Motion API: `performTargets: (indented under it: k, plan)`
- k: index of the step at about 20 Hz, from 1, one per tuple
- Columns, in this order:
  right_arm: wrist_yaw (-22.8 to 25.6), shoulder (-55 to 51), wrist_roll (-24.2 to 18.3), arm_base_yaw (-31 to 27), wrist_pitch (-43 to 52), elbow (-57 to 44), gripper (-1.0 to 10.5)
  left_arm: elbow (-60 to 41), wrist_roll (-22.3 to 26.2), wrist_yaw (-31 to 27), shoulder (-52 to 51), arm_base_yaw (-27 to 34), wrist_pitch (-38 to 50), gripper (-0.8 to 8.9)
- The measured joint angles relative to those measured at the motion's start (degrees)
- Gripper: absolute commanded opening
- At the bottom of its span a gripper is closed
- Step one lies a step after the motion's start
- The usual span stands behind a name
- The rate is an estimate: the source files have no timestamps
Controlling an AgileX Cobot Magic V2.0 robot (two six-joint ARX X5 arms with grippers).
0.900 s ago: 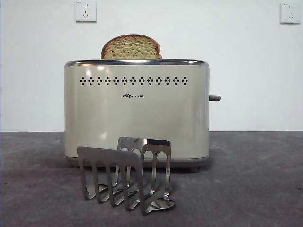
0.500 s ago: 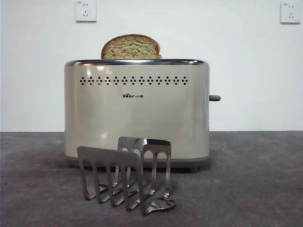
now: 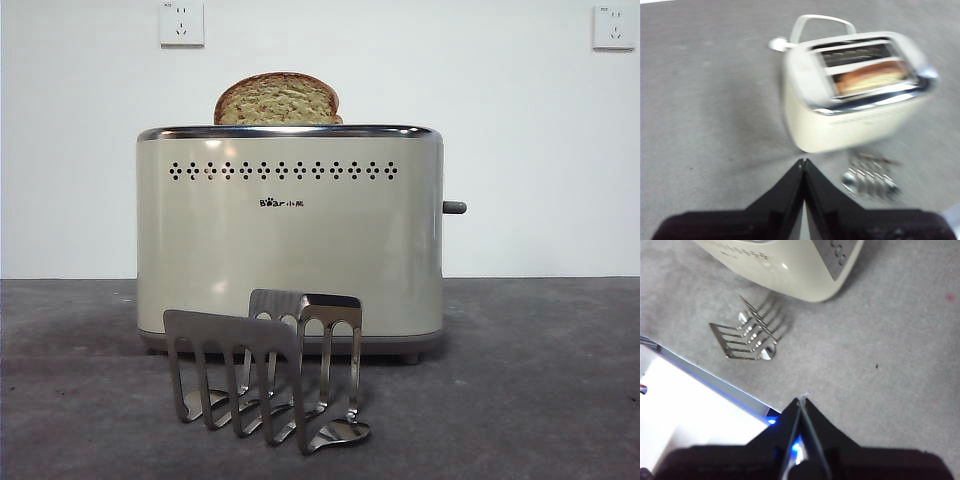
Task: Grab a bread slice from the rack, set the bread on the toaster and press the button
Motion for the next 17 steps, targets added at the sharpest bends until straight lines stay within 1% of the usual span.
performTargets:
  k: [2, 4, 5, 7, 9, 11, 13, 17]
  plan:
    - [1.31, 2.19, -0.11, 0.00, 0.04, 0.00, 0.0, -12.90, 1.49, -0.02, -7.72, 4.11, 6.10, -0.04]
    - [3.02, 3.96, -0.13, 0.00, 0.37, 0.00, 0.0, -24.63, 5.22, -1.31, -15.23, 8.90, 10.58, -0.04]
    - [3.89, 4.63, -0.13, 0.00, 0.96, 0.00, 0.0, -30.08, 7.50, -1.53, -18.47, 11.10, 15.61, -0.04]
    - [6.05, 5.95, -0.13, 0.00, 2.80, 0.00, 0.0, -41.16, 11.32, -0.68, -24.68, 14.88, 28.92, -0.04]
    - [8.02, 6.75, -0.13, -0.02, 5.44, 0.00, 0.0, -52.11, 12.74, 1.53, -30.64, 18.14, 41.05, -0.04]
    - [10.45, 6.93, -0.17, 0.00, 9.18, 0.00, 0.0, -60.89, 13.14, 2.21, -35.06, 20.35, 49.29, -0.04]
    - [12.46, 6.93, -0.15, -0.02, 13.11, 0.00, 0.0, -66.38, 13.11, 3.04, -38.58, 21.38, 53.07, -0.04]
    - [14.29, 6.93, -0.17, 0.00, 18.36, 0.00, 0.0, -70.99, 13.11, 3.32, -42.36, 21.38, 56.04, -0.04]
